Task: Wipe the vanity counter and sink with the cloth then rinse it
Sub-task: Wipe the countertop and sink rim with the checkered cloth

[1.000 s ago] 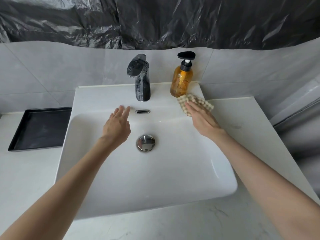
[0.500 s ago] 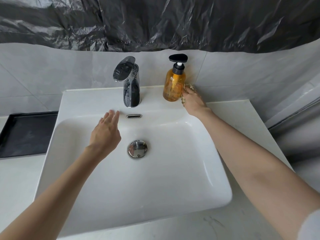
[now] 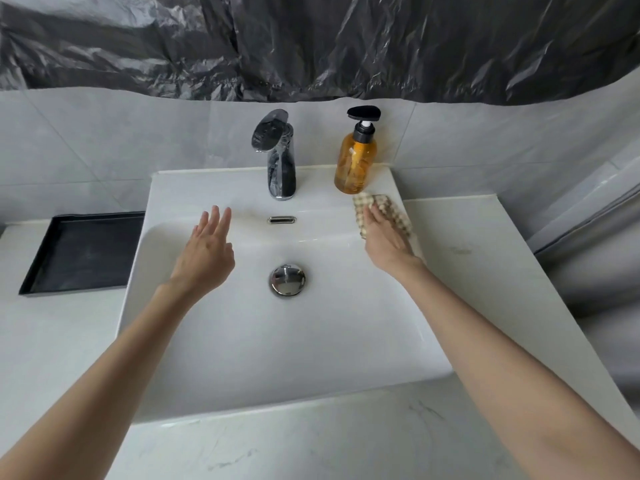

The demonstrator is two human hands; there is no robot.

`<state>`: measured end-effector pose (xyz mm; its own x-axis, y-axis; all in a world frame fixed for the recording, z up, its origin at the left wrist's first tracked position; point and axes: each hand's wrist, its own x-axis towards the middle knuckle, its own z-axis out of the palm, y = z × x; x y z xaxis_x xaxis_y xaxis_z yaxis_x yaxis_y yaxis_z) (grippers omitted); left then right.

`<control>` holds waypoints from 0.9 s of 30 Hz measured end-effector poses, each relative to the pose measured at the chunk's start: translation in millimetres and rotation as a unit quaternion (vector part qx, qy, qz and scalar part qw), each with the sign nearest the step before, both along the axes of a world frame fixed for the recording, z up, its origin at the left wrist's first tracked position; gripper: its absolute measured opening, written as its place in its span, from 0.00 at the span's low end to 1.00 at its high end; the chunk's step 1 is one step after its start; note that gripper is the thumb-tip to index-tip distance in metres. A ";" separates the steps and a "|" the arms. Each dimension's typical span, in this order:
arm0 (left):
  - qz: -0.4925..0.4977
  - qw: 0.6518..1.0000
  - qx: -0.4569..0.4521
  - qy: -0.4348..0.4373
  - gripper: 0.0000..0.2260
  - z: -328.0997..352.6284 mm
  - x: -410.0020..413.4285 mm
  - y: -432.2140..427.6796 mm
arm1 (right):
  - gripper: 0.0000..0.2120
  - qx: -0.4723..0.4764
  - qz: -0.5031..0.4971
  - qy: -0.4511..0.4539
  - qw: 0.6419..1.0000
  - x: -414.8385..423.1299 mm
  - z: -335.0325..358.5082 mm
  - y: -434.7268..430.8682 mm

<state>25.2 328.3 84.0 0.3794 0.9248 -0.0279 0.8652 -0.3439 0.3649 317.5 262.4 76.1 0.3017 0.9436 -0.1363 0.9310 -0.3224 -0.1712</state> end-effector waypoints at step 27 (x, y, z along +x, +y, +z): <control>0.149 0.987 -0.055 -0.027 0.24 10.5 -186.8 -58.9 | 0.26 0.047 0.291 0.251 0.922 -309.2 -24.0 70.8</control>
